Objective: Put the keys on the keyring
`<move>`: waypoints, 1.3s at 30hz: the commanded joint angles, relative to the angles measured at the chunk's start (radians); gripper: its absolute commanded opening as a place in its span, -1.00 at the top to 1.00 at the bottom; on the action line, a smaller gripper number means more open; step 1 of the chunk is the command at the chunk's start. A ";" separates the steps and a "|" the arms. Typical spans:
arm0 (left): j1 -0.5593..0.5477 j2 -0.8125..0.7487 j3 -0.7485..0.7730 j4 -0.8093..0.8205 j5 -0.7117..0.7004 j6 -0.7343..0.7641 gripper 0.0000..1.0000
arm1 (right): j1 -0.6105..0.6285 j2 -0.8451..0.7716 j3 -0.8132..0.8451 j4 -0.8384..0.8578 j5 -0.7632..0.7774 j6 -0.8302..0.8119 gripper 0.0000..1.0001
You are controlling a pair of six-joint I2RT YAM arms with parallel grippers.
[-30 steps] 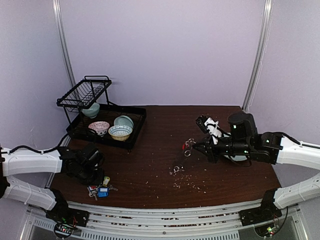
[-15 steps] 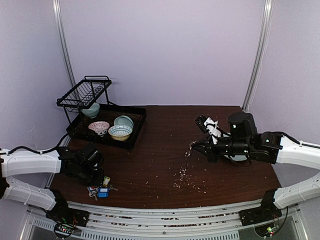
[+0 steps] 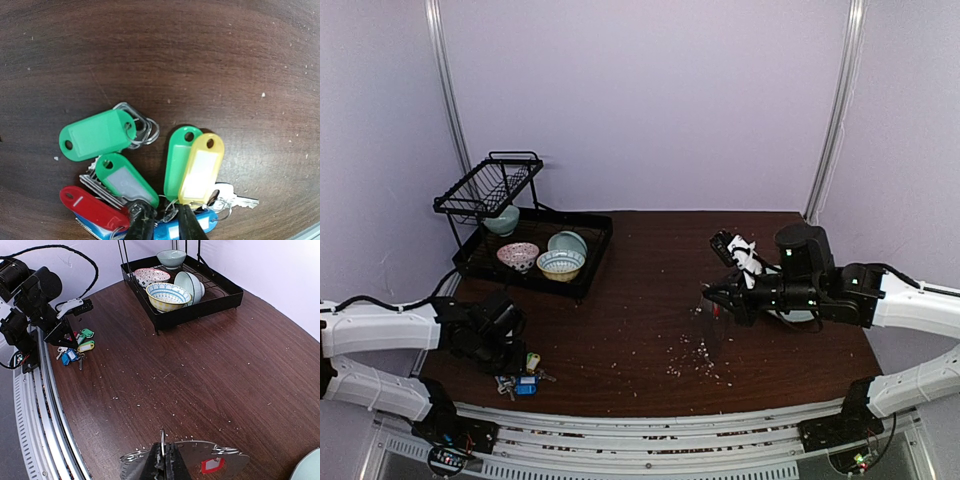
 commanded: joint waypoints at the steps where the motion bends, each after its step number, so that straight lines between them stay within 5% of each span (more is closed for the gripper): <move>1: 0.004 0.003 -0.008 0.012 -0.006 -0.015 0.66 | -0.004 -0.002 0.029 0.022 -0.019 -0.003 1.00; 6: 0.001 -0.010 0.002 0.021 0.008 0.007 1.00 | -0.004 -0.001 0.031 0.020 -0.012 -0.003 1.00; 14: -0.024 -0.105 0.105 -0.071 -0.100 0.015 1.00 | -0.003 -0.002 0.046 0.015 -0.005 -0.002 1.00; 22: -0.266 0.006 0.468 -0.074 -0.248 0.367 1.00 | -0.006 -0.013 0.070 -0.024 0.013 -0.017 1.00; 25: -0.368 0.165 0.554 -0.011 -0.145 0.526 1.00 | -0.007 -0.024 0.081 -0.038 0.025 -0.027 1.00; 30: -0.386 0.324 0.587 0.259 0.178 0.664 1.00 | -0.012 -0.038 0.111 -0.093 0.072 -0.032 1.00; 33: -0.387 0.386 0.569 0.429 0.399 0.680 1.00 | -0.012 -0.046 0.125 -0.125 0.086 -0.028 1.00; 39: -0.382 0.542 0.509 0.649 0.551 0.657 1.00 | -0.012 -0.072 0.128 -0.131 0.109 -0.018 1.00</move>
